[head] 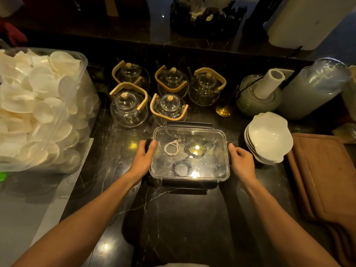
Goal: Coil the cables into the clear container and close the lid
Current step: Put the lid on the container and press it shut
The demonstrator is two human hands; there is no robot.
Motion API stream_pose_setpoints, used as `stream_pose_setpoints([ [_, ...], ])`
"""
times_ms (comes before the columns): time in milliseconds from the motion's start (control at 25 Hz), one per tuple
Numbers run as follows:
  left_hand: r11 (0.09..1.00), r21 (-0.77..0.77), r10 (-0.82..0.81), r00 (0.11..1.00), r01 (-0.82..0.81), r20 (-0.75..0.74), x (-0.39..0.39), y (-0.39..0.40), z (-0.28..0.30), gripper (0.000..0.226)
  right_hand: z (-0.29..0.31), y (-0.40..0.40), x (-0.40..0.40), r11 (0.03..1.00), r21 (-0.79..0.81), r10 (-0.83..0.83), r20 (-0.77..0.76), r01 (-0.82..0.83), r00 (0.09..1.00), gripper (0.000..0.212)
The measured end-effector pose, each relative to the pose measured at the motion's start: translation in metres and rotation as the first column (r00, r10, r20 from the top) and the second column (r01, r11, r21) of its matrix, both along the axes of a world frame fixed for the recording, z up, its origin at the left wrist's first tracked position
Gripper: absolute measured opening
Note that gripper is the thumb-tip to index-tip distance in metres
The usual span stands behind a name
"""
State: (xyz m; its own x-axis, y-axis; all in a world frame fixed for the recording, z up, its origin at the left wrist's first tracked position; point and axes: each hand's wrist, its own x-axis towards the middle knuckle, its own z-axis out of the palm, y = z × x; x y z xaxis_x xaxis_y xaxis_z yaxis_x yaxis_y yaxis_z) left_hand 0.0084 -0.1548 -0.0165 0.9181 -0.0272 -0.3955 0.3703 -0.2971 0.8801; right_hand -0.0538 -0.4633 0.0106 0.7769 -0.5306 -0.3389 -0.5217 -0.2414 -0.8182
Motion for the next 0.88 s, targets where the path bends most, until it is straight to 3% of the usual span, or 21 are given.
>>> stream_pose_setpoints([
  [200, 0.975, 0.148, -0.160, 0.986, 0.166, -0.054, 0.002, 0.001, -0.004, 0.067, -0.004, 0.002, -0.002, 0.998, -0.052, 0.044, 0.036, -0.042, 0.998, 0.059],
  [320, 0.973, 0.160, -0.160, 0.985, 0.169, -0.072, 0.005, 0.000, -0.006, 0.072, -0.007, 0.005, -0.005, 0.993, -0.042, 0.111, 0.036, -0.109, 0.993, 0.051],
  [520, 0.974, 0.129, -0.173, 0.977, 0.189, -0.124, 0.006, -0.003, -0.001, 0.072, -0.010, 0.008, -0.004, 0.996, -0.029, 0.085, 0.025, -0.084, 0.996, 0.047],
  [640, 0.959, 0.207, -0.173, 0.978, 0.194, -0.117, 0.002, -0.006, 0.008, 0.076, -0.006, 0.006, -0.003, 0.986, -0.085, 0.147, 0.010, -0.146, 0.989, 0.044],
  [720, 0.928, 0.312, -0.199, 0.979, 0.206, -0.056, -0.005, -0.008, 0.016, 0.089, 0.001, 0.004, 0.005, 0.927, -0.277, 0.263, 0.001, -0.253, 0.965, 0.037],
  [800, 0.894, 0.352, -0.302, 0.953, 0.278, 0.016, -0.015, -0.009, 0.024, 0.112, 0.011, 0.004, 0.023, 0.817, -0.417, 0.433, -0.014, -0.399, 0.901, 0.057],
  [880, 0.829, 0.397, -0.424, 0.906, 0.393, -0.013, -0.026, -0.011, 0.027, 0.137, 0.018, 0.010, 0.042, 0.696, -0.486, 0.570, -0.073, -0.528, 0.818, 0.063],
])
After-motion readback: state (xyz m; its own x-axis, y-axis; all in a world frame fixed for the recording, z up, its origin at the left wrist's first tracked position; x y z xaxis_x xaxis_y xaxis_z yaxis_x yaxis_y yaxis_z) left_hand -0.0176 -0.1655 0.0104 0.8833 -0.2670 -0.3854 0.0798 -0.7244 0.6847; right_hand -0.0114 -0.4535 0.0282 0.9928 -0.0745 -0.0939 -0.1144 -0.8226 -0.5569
